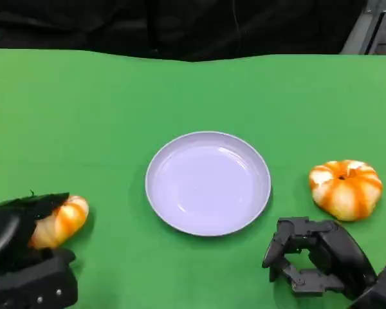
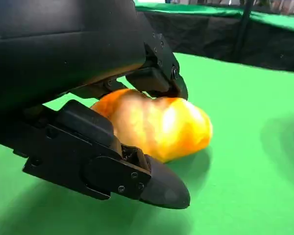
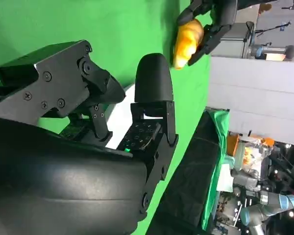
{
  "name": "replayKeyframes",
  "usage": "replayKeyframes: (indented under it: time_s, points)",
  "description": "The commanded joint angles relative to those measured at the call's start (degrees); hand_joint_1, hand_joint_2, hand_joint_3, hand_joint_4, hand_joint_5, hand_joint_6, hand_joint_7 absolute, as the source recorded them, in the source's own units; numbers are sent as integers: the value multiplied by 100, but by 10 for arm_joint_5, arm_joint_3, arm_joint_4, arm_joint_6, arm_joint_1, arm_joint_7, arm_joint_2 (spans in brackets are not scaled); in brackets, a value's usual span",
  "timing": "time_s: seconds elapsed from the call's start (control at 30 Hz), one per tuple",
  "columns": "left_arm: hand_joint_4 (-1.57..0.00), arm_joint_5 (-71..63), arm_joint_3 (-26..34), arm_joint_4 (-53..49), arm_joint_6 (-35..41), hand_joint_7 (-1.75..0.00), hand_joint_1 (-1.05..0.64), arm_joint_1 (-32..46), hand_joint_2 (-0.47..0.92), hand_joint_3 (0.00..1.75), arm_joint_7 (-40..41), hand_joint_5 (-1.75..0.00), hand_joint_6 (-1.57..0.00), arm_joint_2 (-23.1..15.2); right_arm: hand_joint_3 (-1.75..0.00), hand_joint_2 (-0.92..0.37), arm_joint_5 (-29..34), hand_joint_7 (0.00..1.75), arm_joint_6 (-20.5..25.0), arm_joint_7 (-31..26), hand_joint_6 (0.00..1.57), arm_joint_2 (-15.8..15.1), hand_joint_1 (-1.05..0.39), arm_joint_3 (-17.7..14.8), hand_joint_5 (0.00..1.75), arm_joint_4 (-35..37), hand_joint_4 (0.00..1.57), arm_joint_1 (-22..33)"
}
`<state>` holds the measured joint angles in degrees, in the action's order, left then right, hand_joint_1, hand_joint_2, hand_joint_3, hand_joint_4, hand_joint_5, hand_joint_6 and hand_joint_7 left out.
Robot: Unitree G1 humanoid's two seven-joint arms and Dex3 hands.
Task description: Grasp the bread from the table and place it into the plate.
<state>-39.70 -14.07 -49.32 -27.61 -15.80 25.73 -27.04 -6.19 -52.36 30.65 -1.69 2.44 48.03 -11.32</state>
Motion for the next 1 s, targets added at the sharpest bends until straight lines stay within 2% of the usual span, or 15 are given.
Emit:
replayKeyframes:
  time_s: [0.03, 0.07, 0.13, 0.2, 0.23, 0.63, 0.7, 0.77, 0.8, 0.83, 0.87, 0.9, 0.93, 0.97, 1.0]
  points:
    - [-61, 6, -11, -7, 9, -3, -86, -2, 92, 12, -17, -2, -68, -17, -95, -63, -6, 103, 0, 1, 96, -6, 7, -5, 137, -3, 95, 3]
    - [-63, 9, -13, -5, 8, -3, -80, -2, 92, 9, -20, -2, -69, -17, -95, -63, -6, 103, 1, 1, 96, -6, 7, -5, 137, -4, 95, 3]
    - [-66, 14, -17, -4, -1, -2, -47, -2, 85, 3, -24, -2, -72, -20, -96, -62, -5, 103, 0, 0, 96, -6, 7, -5, 137, -3, 94, 3]
    - [-68, 21, -18, -5, -8, -1, -25, -2, 82, 1, -32, -2, -73, -22, -96, -62, -6, 103, 1, 0, 96, -6, 7, -5, 138, -4, 94, 4]
    - [-68, 26, -18, -4, -11, -1, -20, -1, 82, 1, -39, -1, -73, -23, -96, -62, -5, 104, 1, 0, 96, -6, 7, -5, 138, -4, 94, 4]
    - [-70, 41, -17, 17, -5, -2, -1, 6, 82, 0, -59, -1, -81, -27, -96, -63, -3, 105, 1, -4, 96, -6, 8, -4, 137, -3, 95, 3]
    - [-72, 40, -15, 22, 2, -3, -1, 8, 82, 0, -54, -2, -84, -24, -96, -63, -6, 105, 3, -1, 96, -5, 8, -4, 137, -5, 95, 3]
    - [-82, 37, -15, 26, 12, -5, -4, 9, 83, 0, -47, -8, -90, -23, -97, -63, -3, 105, 4, -3, 96, -6, 8, -4, 137, -6, 95, 3]
    - [-82, 37, -15, 28, 15, -6, -5, 10, 83, 1, -46, -16, -92, -23, -97, -63, -3, 105, 4, -4, 96, -6, 8, -4, 137, -6, 95, 3]
    - [-64, 37, -15, 29, 17, -6, -6, 10, 83, 0, -46, -55, -92, -22, -97, -63, -2, 105, 3, -4, 96, -6, 8, -4, 137, -6, 95, 3]
    - [-53, 37, -15, 30, 18, -7, -6, 11, 83, 0, -46, -76, -93, -22, -97, -63, -2, 105, 3, -4, 96, -6, 8, -4, 137, -6, 95, 3]
    - [-48, 39, -14, 29, 16, -7, -6, 11, 84, 0, -42, -87, -93, -21, -97, -62, -3, 105, 3, -4, 96, -6, 8, -4, 137, -6, 95, 3]
    - [-45, 39, -12, 23, 13, -18, -6, 10, 84, 0, -30, -111, -92, -19, -97, -62, -3, 105, 3, -4, 96, -6, 8, -4, 137, -5, 95, 2]
    - [-46, 39, -12, 18, 10, -89, -8, 9, 85, 0, -20, -147, -71, -17, -97, -62, -3, 105, 3, -4, 96, -5, 9, -4, 138, -4, 95, 2]
    - [-45, 39, -11, 14, 7, -119, -9, 8, 86, 0, -11, -161, -60, -16, -97, -62, -3, 105, 3, -4, 96, -5, 9, -4, 138, -5, 95, 2]
